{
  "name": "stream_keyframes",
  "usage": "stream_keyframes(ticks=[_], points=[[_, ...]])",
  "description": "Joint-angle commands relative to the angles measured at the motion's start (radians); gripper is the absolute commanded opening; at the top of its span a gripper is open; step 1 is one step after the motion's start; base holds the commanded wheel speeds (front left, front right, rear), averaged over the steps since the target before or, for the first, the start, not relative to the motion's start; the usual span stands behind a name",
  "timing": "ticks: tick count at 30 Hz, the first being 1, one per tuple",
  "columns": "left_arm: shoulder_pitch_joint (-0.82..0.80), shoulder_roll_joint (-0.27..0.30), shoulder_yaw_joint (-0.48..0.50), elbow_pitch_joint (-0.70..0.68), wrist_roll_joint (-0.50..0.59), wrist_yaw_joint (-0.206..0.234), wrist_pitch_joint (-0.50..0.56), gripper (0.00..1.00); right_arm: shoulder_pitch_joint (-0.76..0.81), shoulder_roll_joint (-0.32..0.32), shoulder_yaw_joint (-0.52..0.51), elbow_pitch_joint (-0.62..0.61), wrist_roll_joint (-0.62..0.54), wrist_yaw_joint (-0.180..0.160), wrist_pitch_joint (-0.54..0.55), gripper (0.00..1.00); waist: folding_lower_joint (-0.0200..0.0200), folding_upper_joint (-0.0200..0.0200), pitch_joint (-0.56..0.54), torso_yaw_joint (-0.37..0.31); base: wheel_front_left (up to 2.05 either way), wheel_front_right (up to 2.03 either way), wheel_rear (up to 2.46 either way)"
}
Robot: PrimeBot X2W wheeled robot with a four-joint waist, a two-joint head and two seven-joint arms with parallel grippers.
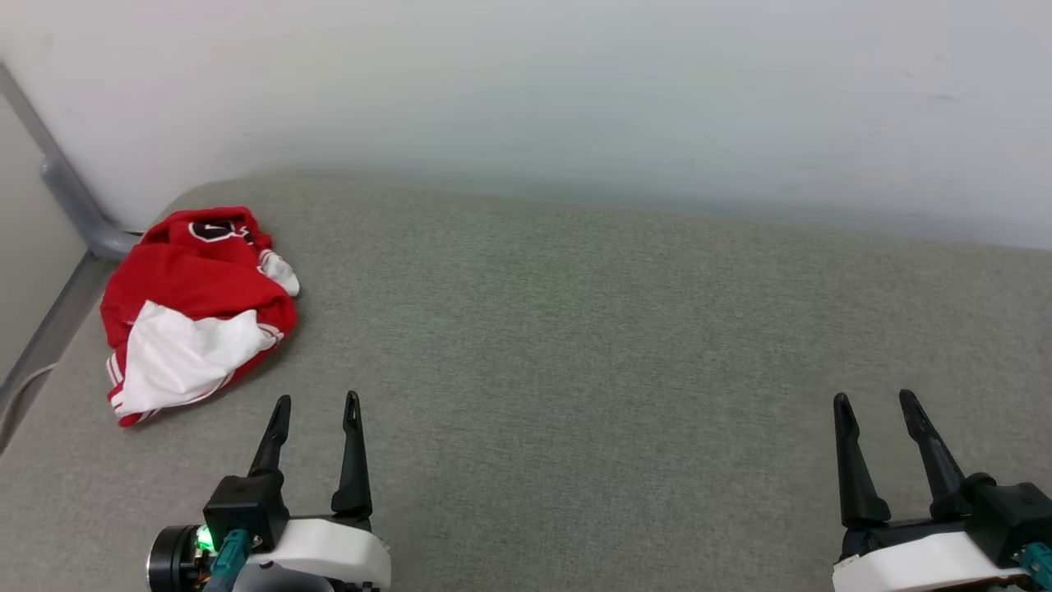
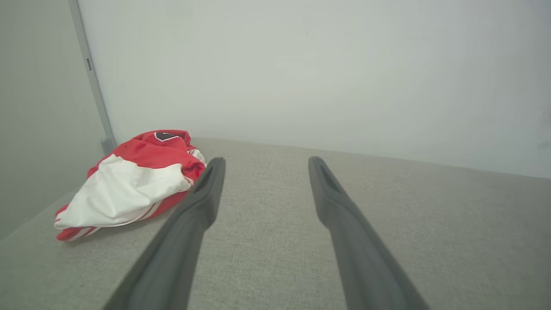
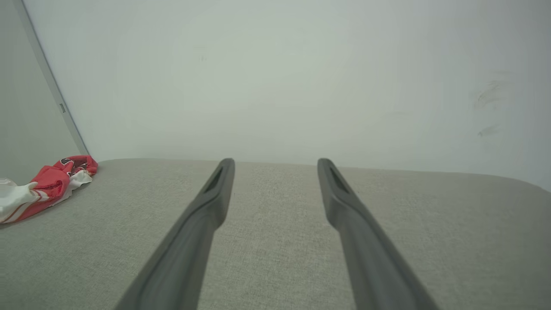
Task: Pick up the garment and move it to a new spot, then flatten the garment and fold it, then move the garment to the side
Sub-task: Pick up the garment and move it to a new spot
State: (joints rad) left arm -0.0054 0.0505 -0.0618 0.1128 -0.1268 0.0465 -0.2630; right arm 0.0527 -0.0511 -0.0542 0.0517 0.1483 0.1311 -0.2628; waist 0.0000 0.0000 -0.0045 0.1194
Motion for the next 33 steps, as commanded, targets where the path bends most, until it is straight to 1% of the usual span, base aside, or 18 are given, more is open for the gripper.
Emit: stream_keyframes(ticks=[1,4,5,7,14,23,26,33], points=[[-0.010,0.000,0.005,-0.003,0.000,-0.004,-0.003,1.00,0.008,0.001,0.000,0.000,-0.004,-0.001,-0.003,1.00,0.0000,0.0000,0.001,0.035,0.00,0.00,0.00],[-0.011,0.000,0.014,-0.003,0.003,-0.005,-0.003,1.00,0.011,0.002,0.003,0.001,-0.002,-0.001,-0.003,1.00,0.0000,0.0000,0.000,0.076,0.00,0.00,0.00],[-0.010,0.000,0.018,-0.001,0.009,-0.009,-0.003,1.00,0.011,0.002,0.004,0.000,0.001,-0.001,-0.003,1.00,0.0000,0.0000,0.000,0.118,0.00,0.00,0.00],[-0.011,0.000,0.022,0.000,0.009,-0.013,-0.003,1.00,0.013,0.001,0.002,-0.001,0.003,-0.001,-0.003,1.00,0.0000,0.0000,0.000,0.149,0.00,0.00,0.00],[-0.010,0.000,0.038,-0.002,0.014,-0.016,-0.003,1.00,0.015,0.002,0.008,-0.002,0.008,-0.001,-0.003,1.00,0.0000,0.0000,-0.001,0.255,0.00,0.00,0.00],[-0.003,-0.001,0.051,-0.004,0.007,-0.015,-0.003,1.00,0.021,0.002,0.009,-0.002,0.006,-0.001,-0.003,1.00,0.0000,0.0000,-0.002,0.375,0.00,0.00,0.00],[0.004,-0.001,0.065,-0.013,0.001,-0.009,-0.003,1.00,0.008,0.002,0.025,-0.001,0.000,-0.001,-0.003,1.00,0.0000,0.0000,0.006,0.392,0.00,0.00,0.00],[0.020,0.000,0.092,-0.042,-0.008,0.008,-0.003,1.00,-0.033,0.002,0.053,0.014,-0.017,-0.001,-0.003,1.00,0.0000,0.0000,0.026,0.405,0.00,0.00,0.00]])
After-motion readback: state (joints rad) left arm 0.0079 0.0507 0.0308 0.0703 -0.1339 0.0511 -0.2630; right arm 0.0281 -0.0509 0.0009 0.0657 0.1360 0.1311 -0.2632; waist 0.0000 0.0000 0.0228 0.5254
